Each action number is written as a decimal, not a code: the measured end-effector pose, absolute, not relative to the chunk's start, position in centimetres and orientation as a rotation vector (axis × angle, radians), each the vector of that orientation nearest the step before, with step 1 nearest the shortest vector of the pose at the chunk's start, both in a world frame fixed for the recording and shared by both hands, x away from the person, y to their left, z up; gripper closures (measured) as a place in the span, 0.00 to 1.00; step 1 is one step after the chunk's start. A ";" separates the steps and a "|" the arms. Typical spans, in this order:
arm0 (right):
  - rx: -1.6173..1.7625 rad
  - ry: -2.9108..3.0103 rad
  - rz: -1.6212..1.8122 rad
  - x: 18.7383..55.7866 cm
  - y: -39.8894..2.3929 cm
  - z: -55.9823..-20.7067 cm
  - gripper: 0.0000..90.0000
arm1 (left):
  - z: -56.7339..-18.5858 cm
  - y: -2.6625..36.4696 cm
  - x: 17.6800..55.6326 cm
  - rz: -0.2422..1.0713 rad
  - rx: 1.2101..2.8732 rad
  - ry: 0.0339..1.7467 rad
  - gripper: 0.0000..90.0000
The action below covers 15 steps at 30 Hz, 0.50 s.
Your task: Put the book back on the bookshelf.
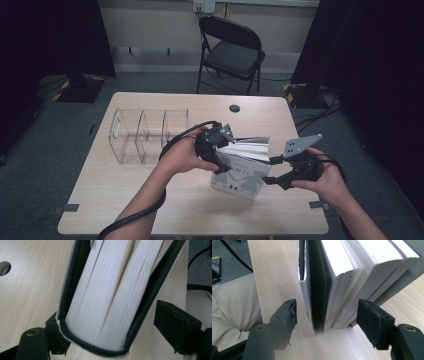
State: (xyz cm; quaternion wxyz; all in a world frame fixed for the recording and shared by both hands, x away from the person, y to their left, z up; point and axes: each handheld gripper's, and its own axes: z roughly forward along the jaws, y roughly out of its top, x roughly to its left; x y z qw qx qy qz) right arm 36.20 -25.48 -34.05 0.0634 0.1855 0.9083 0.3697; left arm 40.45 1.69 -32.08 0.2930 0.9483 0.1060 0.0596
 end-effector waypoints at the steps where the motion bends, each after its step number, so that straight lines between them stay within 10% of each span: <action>1: 0.557 2.743 1.120 36.2 -25.5 -34.0 0.36 | -32.1 1.6 40.5 0.164 2.535 0.272 0.24; 15: 0.574 2.738 1.115 36.2 -26.4 -34.3 0.35 | -32.1 1.3 40.4 0.140 2.530 0.225 0.37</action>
